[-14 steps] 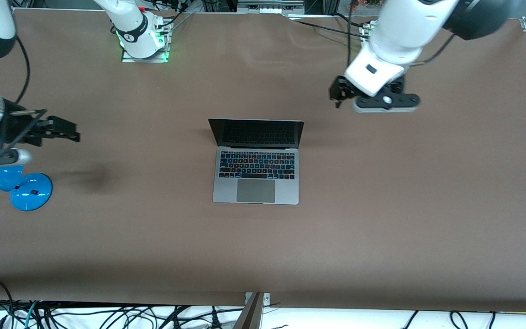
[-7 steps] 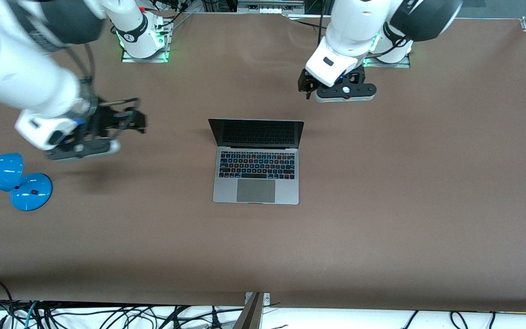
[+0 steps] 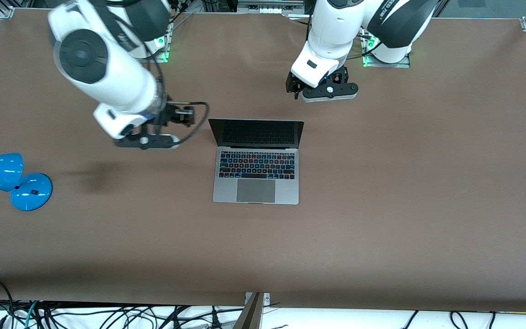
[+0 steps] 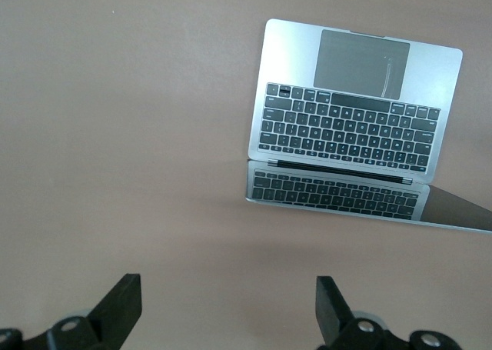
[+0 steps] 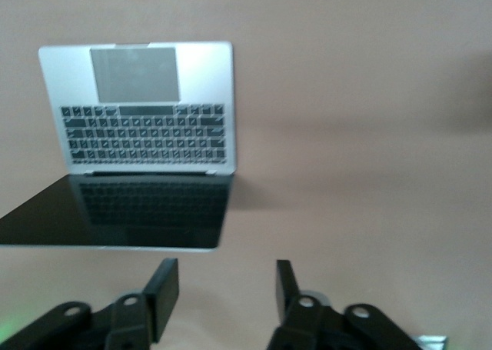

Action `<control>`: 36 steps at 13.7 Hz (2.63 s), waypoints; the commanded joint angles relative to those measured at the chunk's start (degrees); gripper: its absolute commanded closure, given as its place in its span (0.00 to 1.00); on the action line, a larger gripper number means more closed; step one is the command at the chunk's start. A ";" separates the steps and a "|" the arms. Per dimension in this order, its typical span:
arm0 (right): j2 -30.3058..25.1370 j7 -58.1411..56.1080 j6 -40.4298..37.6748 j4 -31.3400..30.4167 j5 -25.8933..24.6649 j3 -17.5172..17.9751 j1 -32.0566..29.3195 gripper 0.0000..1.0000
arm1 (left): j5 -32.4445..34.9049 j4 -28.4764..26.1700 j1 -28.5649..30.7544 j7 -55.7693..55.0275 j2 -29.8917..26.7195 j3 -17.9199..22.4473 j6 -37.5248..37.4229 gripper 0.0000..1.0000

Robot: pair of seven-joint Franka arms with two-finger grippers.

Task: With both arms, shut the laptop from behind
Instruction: 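Bring the right gripper and the left gripper behind the laptop screen, then push the screen back edge with both grippers toward the keyboard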

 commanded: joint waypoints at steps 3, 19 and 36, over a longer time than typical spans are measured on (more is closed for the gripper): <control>1.45 1.93 0.24 -0.42 3.55 -0.20 3.39 0.85 | 1.63 -4.58 0.38 -5.19 -0.84 -3.23 4.40 0.00; 9.36 8.26 2.34 -4.02 10.49 -0.03 8.67 1.00 | 6.20 -6.17 -0.23 -13.72 6.98 -5.26 11.44 1.00; 11.91 7.55 13.77 -5.43 5.58 -0.20 10.78 1.00 | 12.00 -0.81 -0.32 -13.63 20.17 -3.15 13.82 1.00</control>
